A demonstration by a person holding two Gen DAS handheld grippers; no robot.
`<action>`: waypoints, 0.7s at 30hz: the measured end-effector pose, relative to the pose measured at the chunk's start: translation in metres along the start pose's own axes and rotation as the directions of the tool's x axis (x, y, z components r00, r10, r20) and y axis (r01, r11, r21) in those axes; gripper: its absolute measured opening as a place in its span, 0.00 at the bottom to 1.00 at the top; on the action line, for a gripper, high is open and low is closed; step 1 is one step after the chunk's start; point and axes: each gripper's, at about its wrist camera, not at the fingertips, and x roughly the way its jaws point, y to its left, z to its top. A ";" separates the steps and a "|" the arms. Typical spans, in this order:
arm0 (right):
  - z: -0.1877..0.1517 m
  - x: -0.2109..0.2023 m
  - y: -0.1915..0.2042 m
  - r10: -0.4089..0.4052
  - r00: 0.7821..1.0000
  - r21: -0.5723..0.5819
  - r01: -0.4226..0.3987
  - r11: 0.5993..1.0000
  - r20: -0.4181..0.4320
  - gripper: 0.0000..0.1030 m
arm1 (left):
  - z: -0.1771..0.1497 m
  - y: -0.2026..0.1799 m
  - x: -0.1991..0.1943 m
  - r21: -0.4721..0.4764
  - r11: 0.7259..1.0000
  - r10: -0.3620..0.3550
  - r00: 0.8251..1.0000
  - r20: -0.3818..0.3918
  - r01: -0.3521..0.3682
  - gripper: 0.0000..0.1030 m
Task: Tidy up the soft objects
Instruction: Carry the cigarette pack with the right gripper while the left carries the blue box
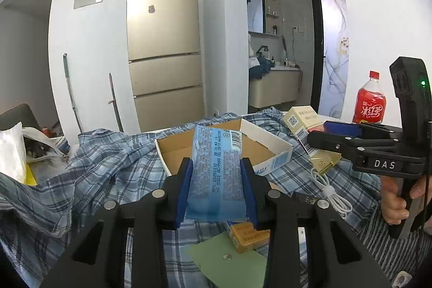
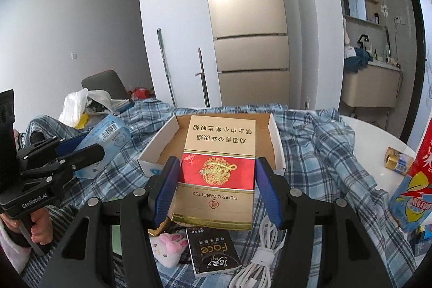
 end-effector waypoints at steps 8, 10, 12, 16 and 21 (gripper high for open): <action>0.007 -0.026 0.014 -0.058 0.991 -0.060 0.066 0.996 0.121 0.55 | 0.027 -0.011 -0.034 0.022 0.998 0.063 0.993 0.098 -0.065 0.36; 0.013 -0.034 0.019 -0.077 0.985 -0.085 0.091 0.992 0.154 0.55 | 0.038 -0.017 -0.042 0.016 0.993 0.116 0.986 0.121 -0.119 0.36; 0.018 -0.039 0.026 -0.105 0.979 -0.126 0.128 0.984 0.173 0.55 | 0.048 -0.022 -0.046 0.010 0.993 0.118 0.984 0.137 -0.120 0.36; 0.038 -0.043 0.027 -0.094 0.979 -0.118 0.116 0.986 0.180 0.55 | 0.070 -0.030 -0.044 -0.017 0.992 0.124 0.979 0.163 -0.123 0.36; 0.074 -0.045 0.020 -0.098 0.969 -0.087 0.120 0.989 0.227 0.55 | 0.096 -0.038 -0.033 -0.054 0.980 0.196 0.954 0.227 -0.189 0.36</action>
